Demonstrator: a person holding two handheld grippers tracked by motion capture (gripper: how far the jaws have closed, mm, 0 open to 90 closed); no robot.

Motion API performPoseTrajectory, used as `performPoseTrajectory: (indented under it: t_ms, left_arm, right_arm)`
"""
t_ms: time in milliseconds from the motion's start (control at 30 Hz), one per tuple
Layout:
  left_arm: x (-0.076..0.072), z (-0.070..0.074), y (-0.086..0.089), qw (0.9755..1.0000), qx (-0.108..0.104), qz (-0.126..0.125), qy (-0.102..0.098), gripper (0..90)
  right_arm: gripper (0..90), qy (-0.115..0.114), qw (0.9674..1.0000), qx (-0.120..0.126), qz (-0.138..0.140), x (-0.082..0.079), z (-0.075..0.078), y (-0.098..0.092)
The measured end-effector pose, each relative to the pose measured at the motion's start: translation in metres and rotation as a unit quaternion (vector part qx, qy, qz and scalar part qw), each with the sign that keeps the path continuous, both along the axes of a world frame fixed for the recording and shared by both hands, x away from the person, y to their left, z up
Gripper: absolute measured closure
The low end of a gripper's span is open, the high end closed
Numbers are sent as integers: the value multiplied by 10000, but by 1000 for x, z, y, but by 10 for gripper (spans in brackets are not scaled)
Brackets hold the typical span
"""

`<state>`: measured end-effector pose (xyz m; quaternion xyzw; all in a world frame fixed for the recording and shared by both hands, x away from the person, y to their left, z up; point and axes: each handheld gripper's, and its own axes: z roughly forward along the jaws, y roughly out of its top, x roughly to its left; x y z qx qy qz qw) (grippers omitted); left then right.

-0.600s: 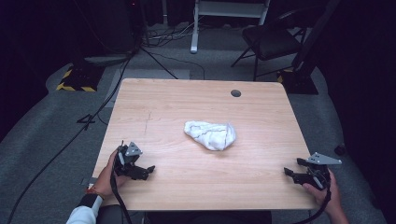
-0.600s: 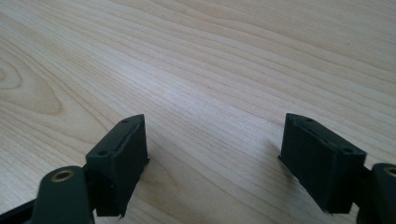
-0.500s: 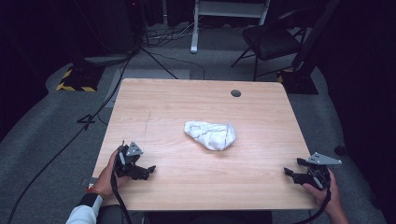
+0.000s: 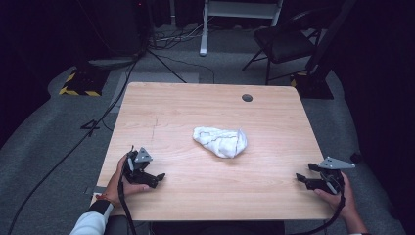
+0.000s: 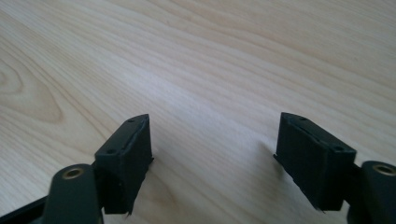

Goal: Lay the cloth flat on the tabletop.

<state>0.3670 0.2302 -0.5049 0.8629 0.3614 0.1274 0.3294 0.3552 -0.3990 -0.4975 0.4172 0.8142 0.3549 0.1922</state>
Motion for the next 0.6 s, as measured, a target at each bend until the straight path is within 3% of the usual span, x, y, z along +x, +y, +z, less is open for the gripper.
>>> performPoseTrajectory:
  t_ms: [33, 133, 233, 300, 333, 400, 433, 467, 600]
  left_arm:
    - [1, 0, -3, 10000, -1, -6, -3, 2]
    - [6, 0, -13, 9999, 12, -128, -9, 2]
    - [15, 0, -28, 9996, -5, -280, 8, 2]
    - [21, 0, -35, 9993, 12, -367, -7, 1]
    - [25, 0, -40, 9991, 11, -421, 0, 0]
    - [31, 0, -45, 9990, 6, -453, -4, 1]
    - [38, 1, -52, 9988, 12, -483, -6, 2]
    - [38, 1, -52, 9988, 12, -483, -6, 0]
    - [50, 1, -62, 9987, 8, -515, 4, 1]
  right_arm:
    - [340, -25, 9999, 32, 134, 8, 8, 7]
    - [363, -102, 9997, 4, 240, 15, 18, 15]
    - [387, -253, 9987, 62, 444, 34, 47, 37]
    - [389, -300, 9984, 64, 464, 38, 51, 42]
    - [392, -378, 9975, 217, 549, 49, 63, 55]
    - [393, -408, 9970, 255, 602, 53, 67, 60]
    - [388, -400, 9960, 298, 742, 67, 74, 77]
    - [388, -400, 9960, 298, 742, 67, 74, 77]
    - [386, -416, 9942, 326, 932, 87, 78, 107]
